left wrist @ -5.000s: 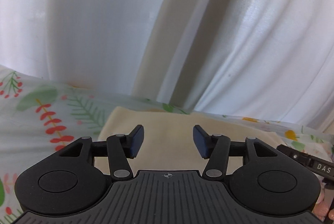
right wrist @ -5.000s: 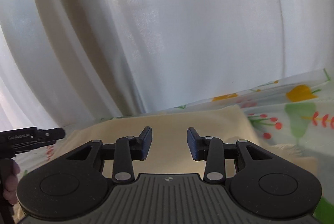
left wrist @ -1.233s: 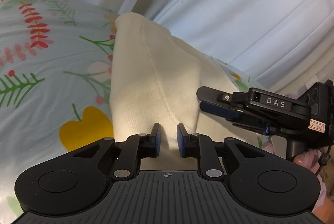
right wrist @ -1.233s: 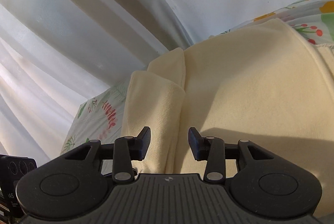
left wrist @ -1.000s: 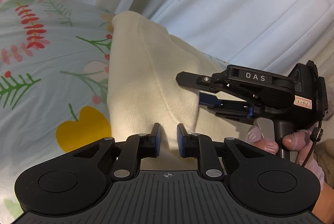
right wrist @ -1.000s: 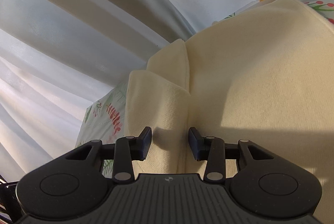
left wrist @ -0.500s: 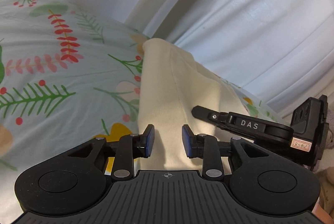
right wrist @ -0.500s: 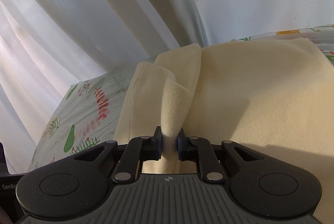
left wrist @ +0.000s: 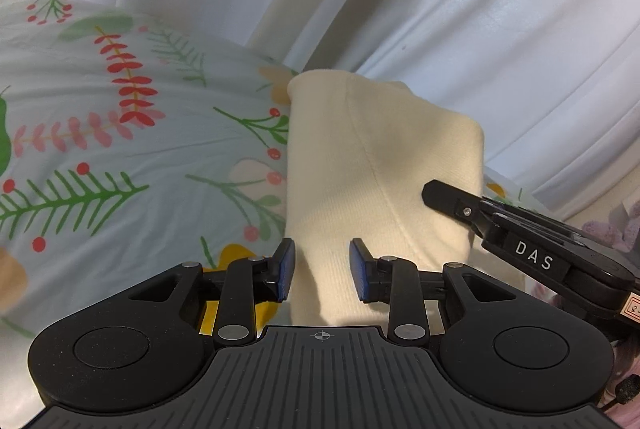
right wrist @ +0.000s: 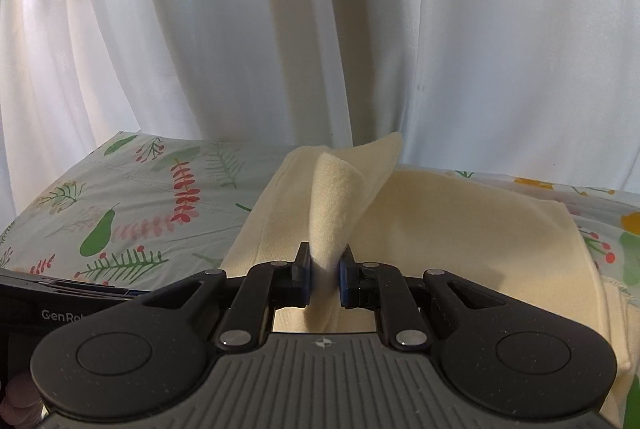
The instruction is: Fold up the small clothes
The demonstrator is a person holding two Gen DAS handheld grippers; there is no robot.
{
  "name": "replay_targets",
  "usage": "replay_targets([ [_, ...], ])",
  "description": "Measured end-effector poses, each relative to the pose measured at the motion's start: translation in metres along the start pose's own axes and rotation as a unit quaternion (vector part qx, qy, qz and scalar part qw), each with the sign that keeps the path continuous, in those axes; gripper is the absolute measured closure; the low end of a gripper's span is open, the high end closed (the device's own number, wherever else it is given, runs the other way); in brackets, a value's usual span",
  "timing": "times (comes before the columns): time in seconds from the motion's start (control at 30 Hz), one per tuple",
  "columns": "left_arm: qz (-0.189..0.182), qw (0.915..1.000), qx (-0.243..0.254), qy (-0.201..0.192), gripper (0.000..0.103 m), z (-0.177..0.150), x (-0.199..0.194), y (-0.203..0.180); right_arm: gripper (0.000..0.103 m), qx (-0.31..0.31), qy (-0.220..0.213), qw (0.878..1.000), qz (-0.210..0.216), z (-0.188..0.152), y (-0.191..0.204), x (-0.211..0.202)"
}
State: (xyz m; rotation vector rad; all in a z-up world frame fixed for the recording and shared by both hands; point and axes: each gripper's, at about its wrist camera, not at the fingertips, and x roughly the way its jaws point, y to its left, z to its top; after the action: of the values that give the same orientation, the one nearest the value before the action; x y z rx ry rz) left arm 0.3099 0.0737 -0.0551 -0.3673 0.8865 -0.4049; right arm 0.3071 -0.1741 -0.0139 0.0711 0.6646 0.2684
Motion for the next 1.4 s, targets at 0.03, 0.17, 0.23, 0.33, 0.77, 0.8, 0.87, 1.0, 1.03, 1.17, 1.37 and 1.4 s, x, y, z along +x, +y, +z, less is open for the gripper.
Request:
replay_targets([
  [0.03, -0.001, 1.0, 0.004, -0.005, 0.07, 0.001, -0.002, -0.003, 0.091, 0.0, -0.006, 1.0, -0.006, 0.001, -0.003, -0.007],
  [0.17, 0.013, 0.999, 0.041, -0.005, 0.07, 0.0, 0.009, -0.017, 0.091, -0.003, -0.003, 0.999, -0.037, -0.002, -0.018, -0.018],
  [0.23, -0.001, 0.9989, 0.046, 0.009, 0.07, -0.005, 0.021, -0.023, 0.091, 0.0, 0.006, 0.999, -0.05, -0.008, -0.028, -0.018],
  [0.33, -0.012, 0.9977, 0.066, 0.013, 0.065, -0.011, 0.031, -0.033, 0.091, 0.006, 0.029, 0.997, -0.072, -0.021, -0.043, -0.013],
  [0.77, 0.002, 0.9956, 0.092, 0.018, 0.053, -0.016, 0.036, -0.045, 0.09, 0.187, 0.057, 0.981, 0.015, -0.025, -0.095, 0.02],
  [0.8, 0.004, 0.9957, 0.091, 0.017, 0.053, -0.014, 0.033, -0.046, 0.091, 0.152, 0.05, 0.987, -0.001, -0.021, -0.085, 0.016],
  [0.87, 0.005, 0.9959, 0.09, 0.01, 0.053, -0.011, 0.025, -0.05, 0.091, 0.073, 0.012, 0.997, -0.037, -0.013, -0.062, -0.001],
  [1.0, -0.001, 0.9946, 0.104, -0.006, 0.053, -0.008, 0.015, -0.062, 0.091, -0.007, -0.041, 0.994, -0.097, -0.002, -0.047, -0.025],
  [1.03, -0.003, 0.9942, 0.107, -0.005, 0.053, -0.008, 0.015, -0.065, 0.091, -0.016, -0.046, 0.993, -0.112, -0.001, -0.049, -0.027],
  [1.17, -0.008, 0.993, 0.116, 0.017, 0.053, -0.014, 0.027, -0.075, 0.091, -0.018, -0.035, 0.986, -0.164, -0.007, -0.069, -0.025],
  [1.37, -0.014, 0.9887, 0.144, 0.041, 0.053, -0.025, 0.039, -0.088, 0.091, 0.002, -0.015, 0.979, -0.205, -0.03, -0.087, -0.021],
  [1.4, -0.014, 0.9882, 0.147, 0.043, 0.053, -0.027, 0.04, -0.089, 0.091, 0.003, -0.014, 0.978, -0.208, -0.031, -0.088, -0.021],
])
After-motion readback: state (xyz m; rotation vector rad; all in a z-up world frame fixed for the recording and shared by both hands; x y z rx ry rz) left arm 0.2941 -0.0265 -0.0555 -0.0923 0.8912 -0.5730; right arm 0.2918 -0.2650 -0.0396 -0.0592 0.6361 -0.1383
